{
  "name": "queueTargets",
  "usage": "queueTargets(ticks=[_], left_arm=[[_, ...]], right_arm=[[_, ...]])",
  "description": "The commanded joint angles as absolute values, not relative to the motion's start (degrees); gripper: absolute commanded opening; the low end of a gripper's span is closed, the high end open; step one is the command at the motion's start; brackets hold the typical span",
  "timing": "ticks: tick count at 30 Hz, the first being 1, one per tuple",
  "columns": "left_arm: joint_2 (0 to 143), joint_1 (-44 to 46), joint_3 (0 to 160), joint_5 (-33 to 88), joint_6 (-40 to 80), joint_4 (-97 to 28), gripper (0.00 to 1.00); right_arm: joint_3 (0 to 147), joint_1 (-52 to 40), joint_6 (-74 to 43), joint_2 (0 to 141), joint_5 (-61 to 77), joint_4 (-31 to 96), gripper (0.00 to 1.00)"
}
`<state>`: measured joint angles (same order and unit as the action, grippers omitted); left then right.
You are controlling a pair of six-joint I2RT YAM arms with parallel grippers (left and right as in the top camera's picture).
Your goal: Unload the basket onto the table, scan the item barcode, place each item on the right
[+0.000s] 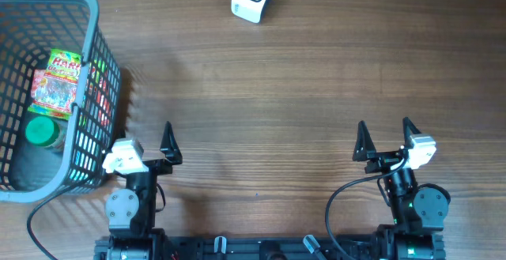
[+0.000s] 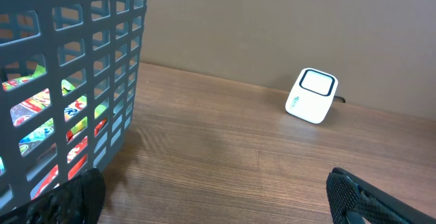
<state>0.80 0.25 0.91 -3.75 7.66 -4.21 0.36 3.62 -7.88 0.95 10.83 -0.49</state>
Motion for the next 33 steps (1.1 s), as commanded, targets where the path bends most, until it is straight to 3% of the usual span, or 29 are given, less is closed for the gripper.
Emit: queueTargets(ticks=[1,33], left_arm=[[0.4,-0.1,0.3,-3.3,8.0,-3.8,1.00],[0.4,-0.1,0.3,-2.1,7.9,-3.8,1.00]], right_arm=[[0.3,3.3,-7.6,0.8,9.9,-0.8,1.00],[0.3,3.3,-7.6,0.8,9.9,-0.8,1.00]])
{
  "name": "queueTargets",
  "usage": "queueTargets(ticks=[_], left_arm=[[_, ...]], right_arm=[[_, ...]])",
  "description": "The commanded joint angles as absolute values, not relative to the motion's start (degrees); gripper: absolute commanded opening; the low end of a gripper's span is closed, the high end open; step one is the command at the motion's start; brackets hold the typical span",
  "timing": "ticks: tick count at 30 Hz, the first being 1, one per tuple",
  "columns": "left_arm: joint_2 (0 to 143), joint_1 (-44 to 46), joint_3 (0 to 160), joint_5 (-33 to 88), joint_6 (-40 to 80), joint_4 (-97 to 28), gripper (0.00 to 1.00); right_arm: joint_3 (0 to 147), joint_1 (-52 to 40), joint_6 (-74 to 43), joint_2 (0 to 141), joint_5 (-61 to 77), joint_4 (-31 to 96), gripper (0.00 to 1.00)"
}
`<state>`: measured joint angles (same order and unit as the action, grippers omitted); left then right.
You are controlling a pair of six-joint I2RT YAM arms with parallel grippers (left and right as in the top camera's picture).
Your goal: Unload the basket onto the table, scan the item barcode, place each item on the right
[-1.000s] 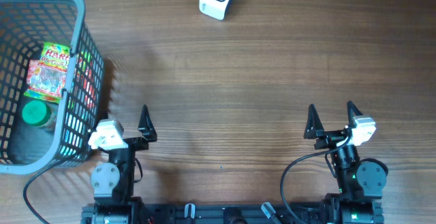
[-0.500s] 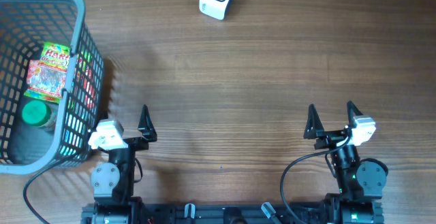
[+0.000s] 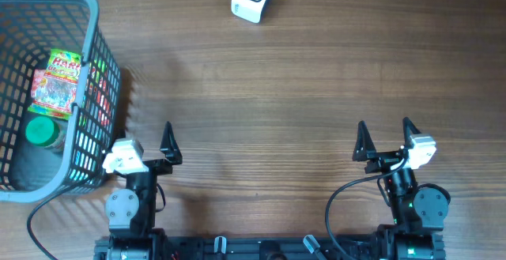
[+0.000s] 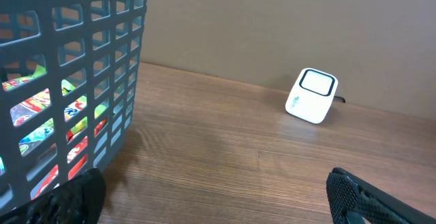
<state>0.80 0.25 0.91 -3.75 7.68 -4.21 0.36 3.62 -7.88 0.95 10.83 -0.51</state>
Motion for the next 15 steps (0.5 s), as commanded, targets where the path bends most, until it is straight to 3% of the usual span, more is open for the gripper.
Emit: queueTargets(ticks=[1,4,15], left_arm=[[0.4,-0.1,0.3,-1.8,8.0,-3.5,1.00],[0.4,-0.1,0.8,4.8,8.0,-3.4,1.00],[0.4,-0.1,4.2,7.4,9.6,-13.1,1.00]], right_arm=[[0.3,3.3,-7.6,0.8,9.9,-0.8,1.00],[0.3,3.3,-7.6,0.8,9.9,-0.8,1.00],[0.3,3.3,-7.6,0.8,9.9,-0.8,1.00]])
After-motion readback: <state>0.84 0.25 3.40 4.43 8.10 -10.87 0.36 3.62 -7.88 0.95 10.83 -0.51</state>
